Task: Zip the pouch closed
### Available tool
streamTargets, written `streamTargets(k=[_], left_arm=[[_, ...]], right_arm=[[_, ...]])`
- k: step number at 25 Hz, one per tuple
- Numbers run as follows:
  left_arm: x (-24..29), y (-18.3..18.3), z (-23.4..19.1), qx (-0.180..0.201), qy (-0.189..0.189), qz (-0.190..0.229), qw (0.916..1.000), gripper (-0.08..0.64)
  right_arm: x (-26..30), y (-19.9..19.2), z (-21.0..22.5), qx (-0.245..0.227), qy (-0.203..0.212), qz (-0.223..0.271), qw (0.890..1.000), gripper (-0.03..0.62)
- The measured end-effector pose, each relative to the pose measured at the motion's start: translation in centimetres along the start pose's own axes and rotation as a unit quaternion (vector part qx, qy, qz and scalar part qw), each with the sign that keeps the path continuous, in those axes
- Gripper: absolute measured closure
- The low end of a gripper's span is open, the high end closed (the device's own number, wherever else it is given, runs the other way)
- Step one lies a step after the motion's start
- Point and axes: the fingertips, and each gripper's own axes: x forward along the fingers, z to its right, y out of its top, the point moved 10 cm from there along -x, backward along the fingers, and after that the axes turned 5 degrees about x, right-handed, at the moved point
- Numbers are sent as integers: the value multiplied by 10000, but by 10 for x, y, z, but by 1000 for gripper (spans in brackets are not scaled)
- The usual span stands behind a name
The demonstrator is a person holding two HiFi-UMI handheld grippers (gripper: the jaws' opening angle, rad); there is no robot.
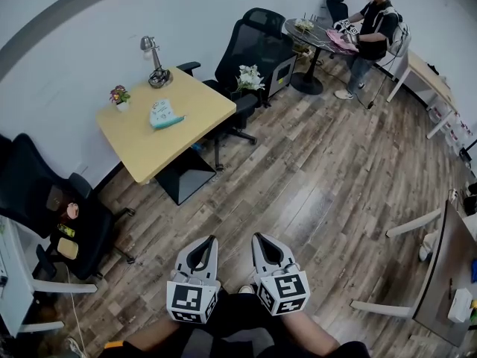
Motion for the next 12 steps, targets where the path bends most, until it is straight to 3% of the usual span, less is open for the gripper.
streamTargets(k=[12], left_arm=[[35,37,-102,96,-83,208,9997,551]], right_arm=[[90,53,-39,-57,-137,137,9998,577]])
